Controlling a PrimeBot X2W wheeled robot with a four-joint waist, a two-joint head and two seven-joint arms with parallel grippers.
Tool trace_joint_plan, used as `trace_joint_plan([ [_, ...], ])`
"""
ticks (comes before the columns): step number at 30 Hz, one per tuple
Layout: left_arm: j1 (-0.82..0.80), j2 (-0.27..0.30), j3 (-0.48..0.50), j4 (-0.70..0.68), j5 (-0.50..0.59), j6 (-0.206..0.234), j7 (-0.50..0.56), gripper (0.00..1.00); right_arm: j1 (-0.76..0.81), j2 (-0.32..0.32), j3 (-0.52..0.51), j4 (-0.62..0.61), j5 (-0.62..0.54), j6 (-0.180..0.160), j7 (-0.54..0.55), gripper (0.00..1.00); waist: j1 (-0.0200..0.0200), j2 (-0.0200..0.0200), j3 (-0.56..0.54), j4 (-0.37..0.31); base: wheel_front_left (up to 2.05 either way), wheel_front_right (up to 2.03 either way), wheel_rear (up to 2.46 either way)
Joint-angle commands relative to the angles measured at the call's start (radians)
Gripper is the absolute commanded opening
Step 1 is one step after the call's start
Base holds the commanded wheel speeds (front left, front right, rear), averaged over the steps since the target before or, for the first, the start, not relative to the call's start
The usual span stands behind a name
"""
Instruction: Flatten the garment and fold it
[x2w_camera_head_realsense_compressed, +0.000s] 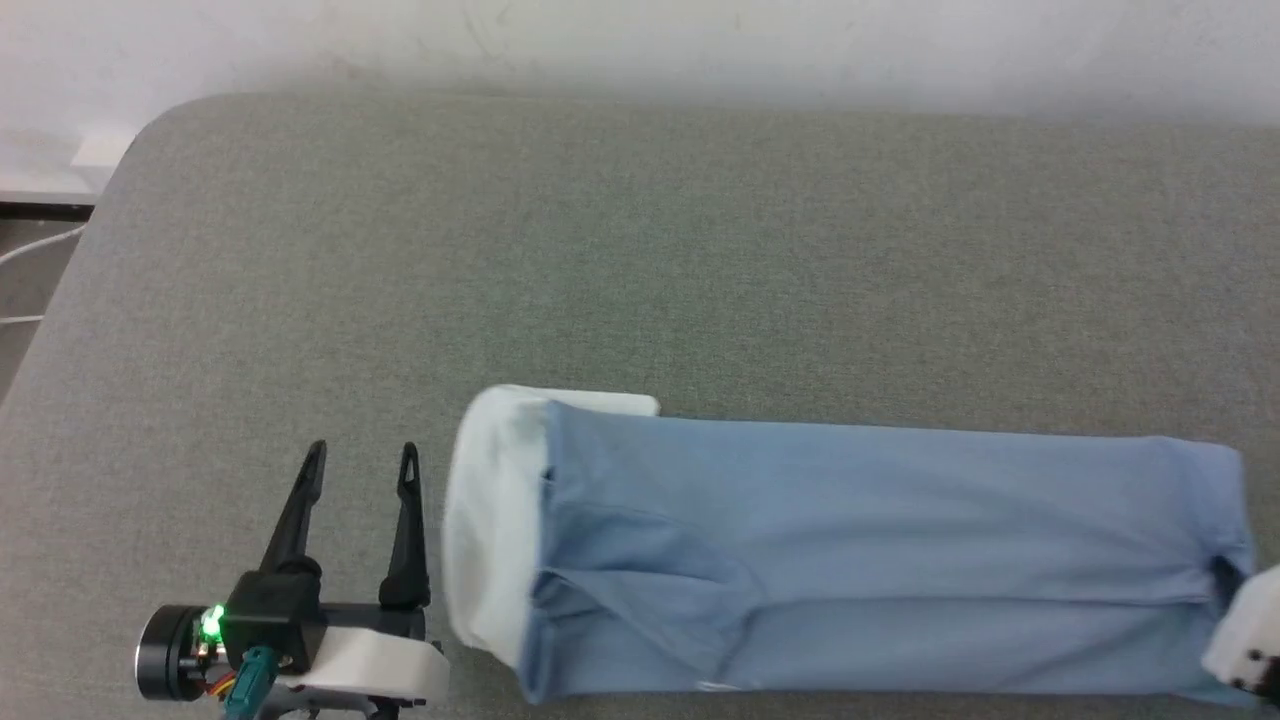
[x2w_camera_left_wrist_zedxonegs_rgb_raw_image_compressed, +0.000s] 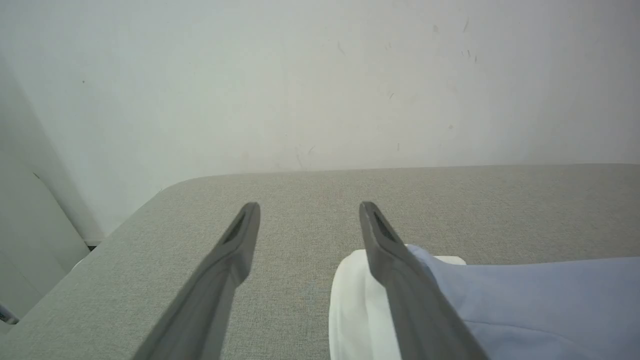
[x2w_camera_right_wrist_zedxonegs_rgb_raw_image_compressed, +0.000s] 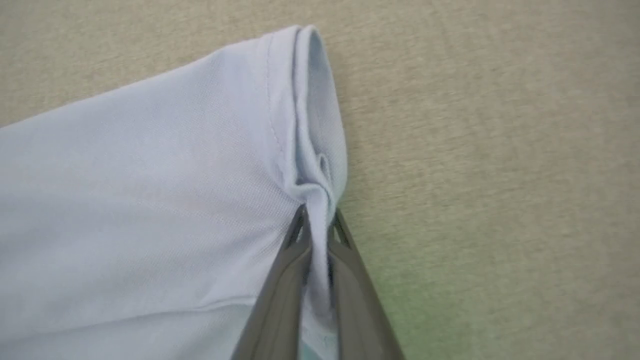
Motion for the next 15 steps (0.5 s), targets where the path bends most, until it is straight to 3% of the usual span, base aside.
trace_joint_plan([
  [1,0.013,-0.008,0.007,0.003,0.014,-0.011,-0.005,1.00,-0.009,-0.025,-0.036,0.011,-0.021,-0.003,-0.004,0.00,0.0000,0.0000,-0.006,-0.005,0.00,0.00,0.00],
  [7,0.018,-0.019,0.020,0.010,0.022,-0.030,-0.005,1.00,-0.017,-0.062,-0.110,0.042,-0.084,-0.003,0.002,0.00,0.0000,0.0000,-0.019,-0.011,0.00,0.00,0.00],
  [15,0.025,-0.034,0.035,0.022,0.027,-0.048,-0.005,1.00,0.034,-0.060,-0.020,-0.096,-0.066,-0.003,0.045,0.00,0.0000,0.0000,-0.039,-0.018,0.00,0.00,0.00],
])
